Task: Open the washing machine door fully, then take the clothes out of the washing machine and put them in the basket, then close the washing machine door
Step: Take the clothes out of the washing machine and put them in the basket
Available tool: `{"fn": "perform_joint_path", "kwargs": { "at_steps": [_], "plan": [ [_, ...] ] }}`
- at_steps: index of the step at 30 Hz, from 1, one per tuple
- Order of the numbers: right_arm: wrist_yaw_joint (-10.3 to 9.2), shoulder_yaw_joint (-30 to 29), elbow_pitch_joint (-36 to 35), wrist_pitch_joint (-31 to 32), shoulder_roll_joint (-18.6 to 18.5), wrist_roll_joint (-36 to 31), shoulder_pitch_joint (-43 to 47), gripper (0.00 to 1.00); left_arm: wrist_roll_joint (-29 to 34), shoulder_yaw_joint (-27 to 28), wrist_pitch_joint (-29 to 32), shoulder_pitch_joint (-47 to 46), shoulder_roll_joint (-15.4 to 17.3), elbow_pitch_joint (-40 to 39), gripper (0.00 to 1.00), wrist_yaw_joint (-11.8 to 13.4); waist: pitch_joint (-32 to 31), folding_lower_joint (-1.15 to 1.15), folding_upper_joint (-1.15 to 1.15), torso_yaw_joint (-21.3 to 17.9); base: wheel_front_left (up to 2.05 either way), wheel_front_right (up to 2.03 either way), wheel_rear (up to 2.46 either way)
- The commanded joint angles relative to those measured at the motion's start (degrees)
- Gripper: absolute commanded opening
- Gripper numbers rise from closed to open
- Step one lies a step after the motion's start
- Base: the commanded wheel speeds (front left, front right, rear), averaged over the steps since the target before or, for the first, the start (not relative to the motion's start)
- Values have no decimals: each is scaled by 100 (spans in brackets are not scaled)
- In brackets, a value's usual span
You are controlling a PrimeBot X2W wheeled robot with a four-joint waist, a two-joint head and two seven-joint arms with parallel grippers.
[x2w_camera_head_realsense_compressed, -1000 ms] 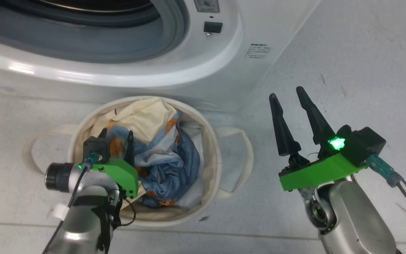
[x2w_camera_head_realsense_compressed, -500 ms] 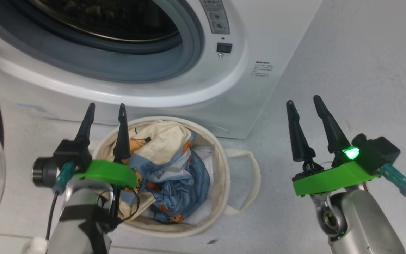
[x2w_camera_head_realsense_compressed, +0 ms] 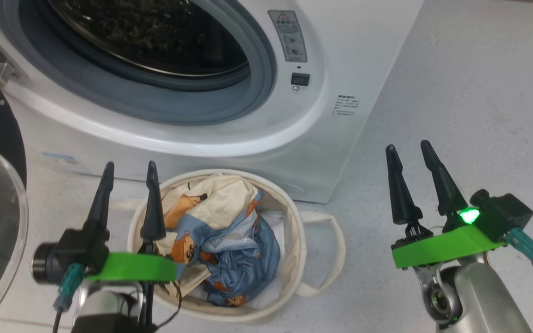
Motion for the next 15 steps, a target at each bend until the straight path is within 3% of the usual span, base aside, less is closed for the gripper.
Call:
{"fn": "perform_joint_path", "kwargs": {
  "at_steps": [1, 15],
  "plan": [
    [2, 87, -198, -70, 32, 33, 16, 100, -62, 178, -67, 25, 74, -247, 100, 27, -64, 0, 0, -18, 0, 0, 0],
    [2, -45, -47, -70, 32, 180, 259, 100, -303, -197, -67, 531, 73, -174, 100, -10, -570, 0, 0, -80, 0, 0, 0]
  ]
}}
